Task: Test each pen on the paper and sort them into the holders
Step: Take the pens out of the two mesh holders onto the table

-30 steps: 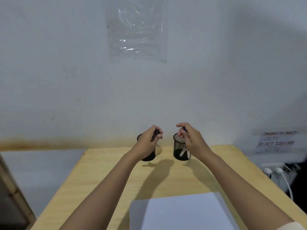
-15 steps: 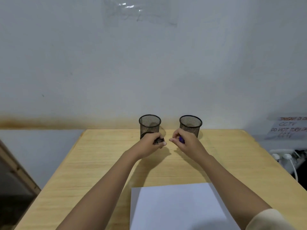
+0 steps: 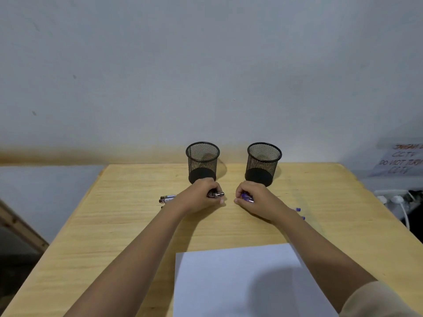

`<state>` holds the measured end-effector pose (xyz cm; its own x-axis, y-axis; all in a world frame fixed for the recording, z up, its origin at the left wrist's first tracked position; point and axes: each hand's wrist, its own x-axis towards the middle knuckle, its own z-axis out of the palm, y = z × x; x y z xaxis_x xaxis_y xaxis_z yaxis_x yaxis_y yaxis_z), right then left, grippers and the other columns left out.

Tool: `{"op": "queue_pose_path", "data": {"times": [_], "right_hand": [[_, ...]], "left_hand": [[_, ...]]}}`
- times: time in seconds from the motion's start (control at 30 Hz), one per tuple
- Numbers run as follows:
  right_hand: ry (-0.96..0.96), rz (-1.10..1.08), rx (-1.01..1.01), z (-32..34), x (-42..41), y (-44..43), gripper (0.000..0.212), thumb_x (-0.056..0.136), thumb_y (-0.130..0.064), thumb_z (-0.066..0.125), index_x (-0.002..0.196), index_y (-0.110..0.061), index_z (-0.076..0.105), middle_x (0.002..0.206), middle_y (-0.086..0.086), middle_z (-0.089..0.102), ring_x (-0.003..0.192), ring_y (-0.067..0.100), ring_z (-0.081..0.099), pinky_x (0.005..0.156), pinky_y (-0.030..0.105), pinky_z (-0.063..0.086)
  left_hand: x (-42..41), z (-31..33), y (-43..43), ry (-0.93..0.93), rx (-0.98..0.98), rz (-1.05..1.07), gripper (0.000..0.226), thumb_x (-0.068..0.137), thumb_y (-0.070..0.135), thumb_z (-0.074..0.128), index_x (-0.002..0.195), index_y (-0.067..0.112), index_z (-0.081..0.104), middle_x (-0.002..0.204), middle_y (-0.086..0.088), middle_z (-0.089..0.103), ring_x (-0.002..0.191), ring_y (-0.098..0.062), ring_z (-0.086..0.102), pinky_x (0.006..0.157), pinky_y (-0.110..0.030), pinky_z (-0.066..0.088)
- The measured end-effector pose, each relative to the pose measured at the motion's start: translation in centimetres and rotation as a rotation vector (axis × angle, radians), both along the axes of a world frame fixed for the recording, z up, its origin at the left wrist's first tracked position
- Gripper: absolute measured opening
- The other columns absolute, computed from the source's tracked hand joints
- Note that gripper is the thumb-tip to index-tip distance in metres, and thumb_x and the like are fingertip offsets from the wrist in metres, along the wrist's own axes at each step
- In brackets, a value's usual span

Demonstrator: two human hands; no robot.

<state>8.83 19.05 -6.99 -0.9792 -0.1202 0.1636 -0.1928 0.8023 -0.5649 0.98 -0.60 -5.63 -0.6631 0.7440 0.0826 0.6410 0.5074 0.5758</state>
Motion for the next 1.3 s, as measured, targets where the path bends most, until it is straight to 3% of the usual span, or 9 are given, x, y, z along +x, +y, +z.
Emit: {"op": "queue_pose_path", "data": {"times": [0.3, 0.43, 0.57, 0.73, 0.93, 1.03, 1.2, 1.3], "right_hand": [[0.000, 0.002, 0.119, -0.4, 1.1, 1.4, 0.027, 0.086, -0.036, 0.061, 0.110, -0.024, 0.058, 0.104, -0.013, 0.050, 0.098, 0.004, 0.047, 0.085, 0.022, 0.042], [-0.041, -0.026, 0.151, -0.1, 1.9, 1.1, 0.039, 0.089, -0.038, 0.057, 0.124, -0.023, 0.051, 0.120, -0.007, 0.051, 0.108, 0.006, 0.046, 0.090, 0.022, 0.040], [-0.077, -0.029, 0.163, 0.5, 2.6, 0.1, 0.045, 0.091, -0.037, 0.054, 0.132, -0.022, 0.046, 0.130, -0.007, 0.047, 0.117, 0.009, 0.045, 0.097, 0.026, 0.041], [0.016, 0.027, 0.084, 1.3, 2.6, -2.7, 0.038, 0.092, -0.028, 0.053, 0.129, -0.020, 0.048, 0.126, -0.007, 0.049, 0.114, 0.006, 0.046, 0.097, 0.023, 0.040], [-0.018, 0.087, 0.143, 1.9, 1.4, -8.2, 0.025, 0.090, -0.022, 0.055, 0.116, -0.021, 0.056, 0.114, -0.004, 0.052, 0.101, 0.011, 0.051, 0.086, 0.023, 0.044], [-0.018, 0.082, 0.227, 1.3, 0.7, -10.2, 0.023, 0.090, -0.021, 0.053, 0.113, -0.018, 0.057, 0.112, 0.000, 0.050, 0.100, 0.016, 0.052, 0.085, 0.029, 0.048], [-0.027, -0.017, 0.308, 0.6, -0.2, -11.6, 0.026, 0.093, -0.017, 0.049, 0.116, -0.014, 0.059, 0.113, 0.006, 0.053, 0.101, 0.023, 0.054, 0.086, 0.035, 0.049], [-0.031, -0.052, 0.185, 0.9, -0.1, -12.2, 0.023, 0.092, -0.012, 0.051, 0.113, -0.012, 0.060, 0.112, 0.006, 0.054, 0.100, 0.023, 0.053, 0.085, 0.032, 0.045]], "left_hand": [[0.2, -1.0, -0.3, -0.060, -0.063, -0.017, 0.029, 0.078, 0.034, 0.073, 0.101, 0.018, 0.065, 0.099, 0.003, 0.049, 0.096, -0.013, 0.051, 0.088, -0.030, 0.044], [0.8, -1.1, -0.4, -0.051, -0.097, -0.011, 0.039, 0.079, 0.037, 0.070, 0.112, 0.018, 0.061, 0.110, 0.002, 0.048, 0.109, -0.015, 0.047, 0.098, -0.036, 0.042], [2.2, -0.6, -1.3, -0.002, -0.094, 0.025, 0.054, 0.083, 0.045, 0.063, 0.128, 0.017, 0.050, 0.129, 0.003, 0.044, 0.120, -0.013, 0.040, 0.103, -0.032, 0.037], [3.9, -0.1, -6.5, 0.135, 0.041, 0.288, 0.054, 0.092, 0.039, 0.051, 0.138, 0.012, 0.041, 0.145, -0.002, 0.039, 0.135, -0.019, 0.033, 0.107, -0.027, 0.027], [6.5, -2.0, -14.8, 0.076, -0.070, 0.566, 0.076, 0.090, 0.058, 0.038, 0.147, 0.009, 0.024, 0.157, -0.003, 0.020, 0.145, -0.017, 0.013, 0.118, -0.034, 0.013], [7.3, -3.2, -16.5, 0.036, -0.179, 0.578, 0.095, 0.080, 0.077, 0.025, 0.147, 0.011, 0.020, 0.158, -0.006, 0.012, 0.147, -0.020, 0.006, 0.119, -0.040, 0.010], [8.0, -4.0, -16.2, 0.096, -0.286, 0.608, 0.078, 0.091, 0.063, 0.023, 0.150, 0.014, 0.009, 0.159, -0.002, 0.000, 0.147, -0.016, -0.004, 0.119, -0.036, 0.001], [8.0, -4.1, -16.2, 0.099, -0.285, 0.606, 0.077, 0.092, 0.062, 0.023, 0.150, 0.014, 0.008, 0.159, -0.002, 0.000, 0.147, -0.016, -0.004, 0.119, -0.035, 0.001]]}}
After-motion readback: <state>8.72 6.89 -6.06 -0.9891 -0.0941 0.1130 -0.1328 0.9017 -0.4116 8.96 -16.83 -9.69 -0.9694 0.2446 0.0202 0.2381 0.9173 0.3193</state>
